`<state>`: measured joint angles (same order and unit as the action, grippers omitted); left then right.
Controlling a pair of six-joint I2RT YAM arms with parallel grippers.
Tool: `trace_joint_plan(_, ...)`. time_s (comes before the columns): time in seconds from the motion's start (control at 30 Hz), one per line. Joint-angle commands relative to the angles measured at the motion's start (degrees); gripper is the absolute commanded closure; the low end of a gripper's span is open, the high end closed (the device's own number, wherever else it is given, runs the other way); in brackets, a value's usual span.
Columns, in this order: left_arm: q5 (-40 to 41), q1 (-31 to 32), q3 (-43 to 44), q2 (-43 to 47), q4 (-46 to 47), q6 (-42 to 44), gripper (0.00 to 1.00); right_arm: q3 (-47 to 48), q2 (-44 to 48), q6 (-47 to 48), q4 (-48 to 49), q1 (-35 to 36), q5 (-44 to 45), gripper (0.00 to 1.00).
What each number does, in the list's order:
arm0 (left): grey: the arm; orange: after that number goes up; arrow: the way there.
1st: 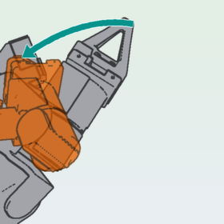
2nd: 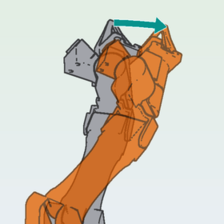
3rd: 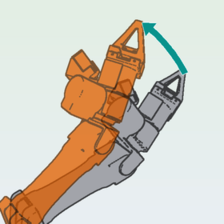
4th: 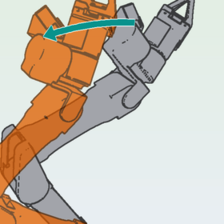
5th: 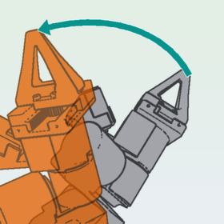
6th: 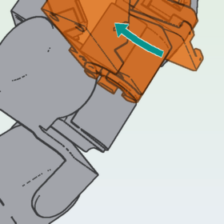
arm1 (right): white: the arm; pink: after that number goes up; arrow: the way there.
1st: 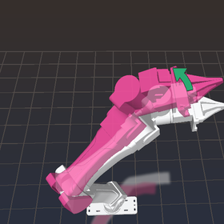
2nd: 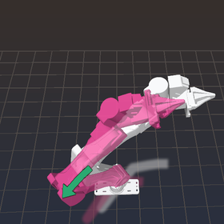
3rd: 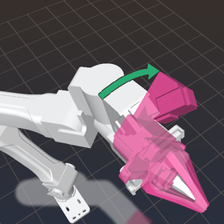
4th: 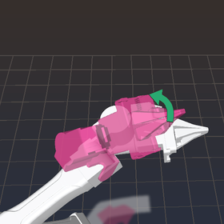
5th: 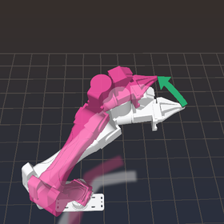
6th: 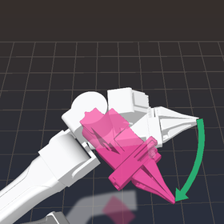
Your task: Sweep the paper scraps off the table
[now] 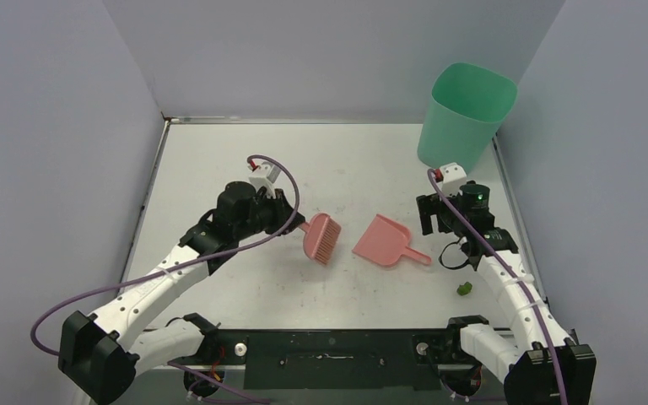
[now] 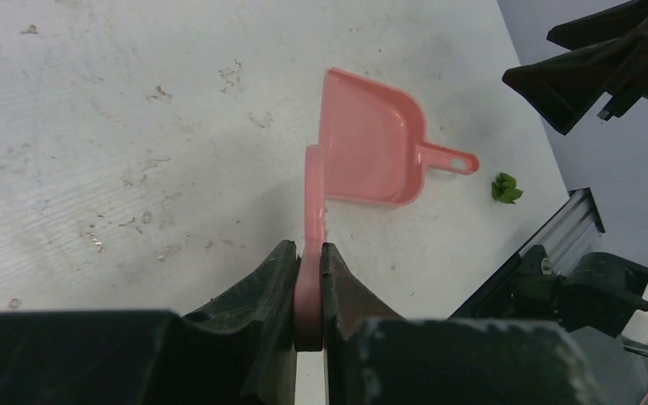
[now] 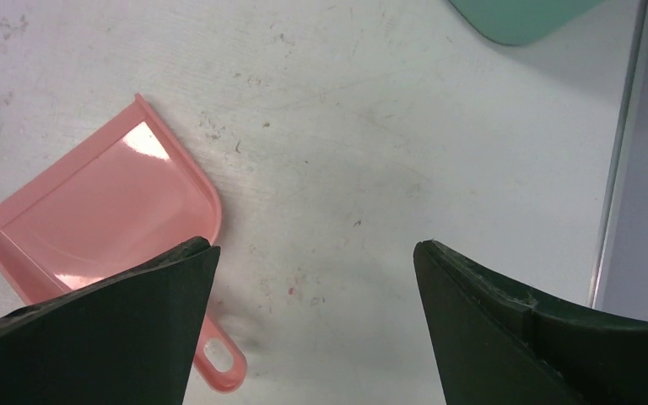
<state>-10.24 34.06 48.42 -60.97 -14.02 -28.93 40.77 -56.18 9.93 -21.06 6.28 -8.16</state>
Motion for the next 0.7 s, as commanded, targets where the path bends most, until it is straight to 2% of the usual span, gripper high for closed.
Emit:
trace_joint_plan(0.0, -2.58, -0.23, -7.10, -1.49, 18.62, -14.91, 0.94, 0.31, 3.22, -5.18, 6.96, -1.18, 0.67, 0.10)
trace_joint_plan(0.07, -2.46, -0.18, -10.48, -3.29, 23.61, -18.49, 0.92, -0.06, 3.45, -6.23, 7.17, -1.60, 0.15, 0.10)
trace_joint_plan(0.17, -0.67, -0.05, -14.04, -5.50, 25.73, -22.54, 0.91, -0.10, 3.24, -5.96, 6.94, -1.84, -0.97, 0.10)
trace_joint_plan(0.3, 2.16, -0.05, -16.16, -5.64, 23.57, -23.97, 0.87, -0.08, 2.88, -5.10, 6.42, -2.12, -1.86, 0.10)
trace_joint_plan(0.43, 6.21, 0.10, -13.64, -3.46, 10.76, -19.33, 0.77, 0.35, 3.89, -3.77, 6.39, -2.39, -3.07, 0.10)
trace_joint_plan(0.53, 12.81, 0.13, -10.61, -1.67, -2.16, -15.60, 0.59, -0.35, 6.49, -3.67, 6.78, -2.77, -3.33, 0.10)
trace_joint_plan(0.67, 17.88, 0.13, -5.94, -2.40, -14.76, -9.59, 0.52, -0.58, 6.63, -3.40, 6.41, -3.54, -5.78, 0.10)
